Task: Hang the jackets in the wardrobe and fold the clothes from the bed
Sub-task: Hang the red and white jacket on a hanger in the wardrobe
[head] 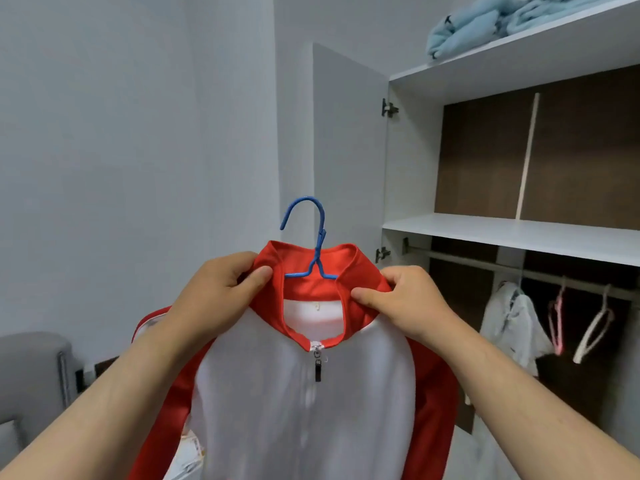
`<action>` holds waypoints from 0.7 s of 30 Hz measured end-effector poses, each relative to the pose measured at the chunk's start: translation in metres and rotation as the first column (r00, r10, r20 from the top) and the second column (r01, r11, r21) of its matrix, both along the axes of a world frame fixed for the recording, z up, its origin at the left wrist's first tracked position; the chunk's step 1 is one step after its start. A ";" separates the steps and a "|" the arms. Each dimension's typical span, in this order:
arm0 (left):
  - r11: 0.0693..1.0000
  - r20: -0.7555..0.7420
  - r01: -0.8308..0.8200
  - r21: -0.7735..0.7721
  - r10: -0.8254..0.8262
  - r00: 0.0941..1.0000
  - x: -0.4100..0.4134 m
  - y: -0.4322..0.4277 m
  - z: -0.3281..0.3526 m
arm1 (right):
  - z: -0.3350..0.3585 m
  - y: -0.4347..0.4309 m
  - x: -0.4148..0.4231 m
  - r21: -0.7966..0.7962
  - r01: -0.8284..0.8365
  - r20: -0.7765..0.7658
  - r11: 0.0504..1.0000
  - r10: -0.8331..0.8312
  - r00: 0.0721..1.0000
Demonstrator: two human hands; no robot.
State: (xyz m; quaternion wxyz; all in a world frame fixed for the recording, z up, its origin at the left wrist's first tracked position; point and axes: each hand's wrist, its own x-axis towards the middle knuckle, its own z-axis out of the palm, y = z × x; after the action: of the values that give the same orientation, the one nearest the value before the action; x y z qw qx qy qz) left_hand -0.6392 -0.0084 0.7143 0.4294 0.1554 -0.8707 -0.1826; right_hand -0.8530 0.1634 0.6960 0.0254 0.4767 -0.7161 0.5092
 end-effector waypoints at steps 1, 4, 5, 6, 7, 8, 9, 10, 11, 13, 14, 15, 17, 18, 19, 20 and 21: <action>1.000 0.023 0.005 -0.014 -0.005 1.000 -0.015 -0.004 -0.006 | -0.006 0.004 -0.012 -0.002 0.032 0.005 0.999 -0.032 0.999; 0.999 0.115 0.030 -0.043 -0.025 0.993 -0.059 -0.017 -0.025 | -0.021 0.011 -0.048 -0.003 0.124 -0.009 0.992 -0.124 0.992; 0.998 0.137 0.050 -0.048 -0.043 0.990 -0.074 -0.023 -0.032 | -0.026 0.011 -0.062 -0.005 0.151 -0.016 0.989 -0.151 0.988; 0.997 0.156 0.072 -0.042 -0.065 0.986 -0.089 -0.028 -0.039 | -0.029 0.011 -0.075 -0.003 0.173 -0.024 0.985 -0.173 0.985; 0.995 0.174 0.094 -0.028 -0.087 0.981 -0.104 -0.033 -0.046 | -0.033 0.010 -0.088 0.004 0.193 -0.030 0.981 -0.193 0.981; 0.993 0.185 0.114 -0.017 -0.109 0.977 -0.120 -0.039 -0.052 | -0.036 0.009 -0.100 0.010 0.214 -0.037 0.977 -0.213 0.976; 0.992 0.189 0.129 -0.015 -0.124 0.974 -0.135 -0.044 -0.057 | -0.039 0.008 -0.113 0.015 0.231 -0.046 0.973 -0.230 0.972; 0.991 0.192 0.136 -0.020 -0.129 0.973 -0.151 -0.049 -0.061 | -0.042 0.006 -0.124 0.024 0.248 -0.053 0.969 -0.246 0.968; 0.990 0.196 0.136 -0.022 -0.129 0.972 -0.166 -0.052 -0.066 | -0.045 0.005 -0.135 0.034 0.264 -0.053 0.964 -0.262 0.964; 0.991 0.199 0.129 -0.027 -0.121 0.973 -0.197 -0.057 -0.070 | -0.050 0.004 -0.154 0.038 0.297 -0.046 0.954 -0.295 0.954; 0.991 0.205 0.125 -0.037 -0.115 0.972 -0.212 -0.059 -0.071 | -0.052 0.004 -0.163 0.038 0.320 -0.050 0.947 -0.318 0.947; 0.991 0.207 0.125 -0.044 -0.114 0.972 -0.226 -0.060 -0.072 | -0.052 0.004 -0.172 0.042 0.345 -0.056 0.938 -0.343 0.938; 0.989 0.206 0.144 -0.044 -0.132 0.970 -0.252 -0.063 -0.073 | -0.054 0.007 -0.187 0.058 0.388 -0.074 0.920 -0.384 0.920; 0.986 0.209 0.159 -0.042 -0.147 0.967 -0.264 -0.064 -0.074 | -0.055 0.010 -0.194 0.065 0.401 -0.076 0.914 -0.396 0.915; 0.983 0.215 0.177 -0.042 -0.164 0.963 -0.277 -0.064 -0.074 | -0.056 0.014 -0.201 0.071 0.411 -0.071 0.909 -0.406 0.911; 0.980 0.219 0.195 -0.043 -0.181 0.959 -0.288 -0.064 -0.074 | -0.058 0.018 -0.207 0.076 0.420 -0.065 0.904 -0.416 0.907; 0.976 0.218 0.214 -0.046 -0.199 0.955 -0.301 -0.064 -0.074 | -0.058 0.021 -0.214 0.080 0.434 -0.061 0.898 -0.430 0.901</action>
State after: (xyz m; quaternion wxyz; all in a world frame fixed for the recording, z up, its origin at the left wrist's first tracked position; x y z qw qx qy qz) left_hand -0.9399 -0.0728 0.6401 0.3180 0.0671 -0.9287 -0.1786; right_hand -1.0668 0.1849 0.6379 0.1308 0.3174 -0.8259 0.4473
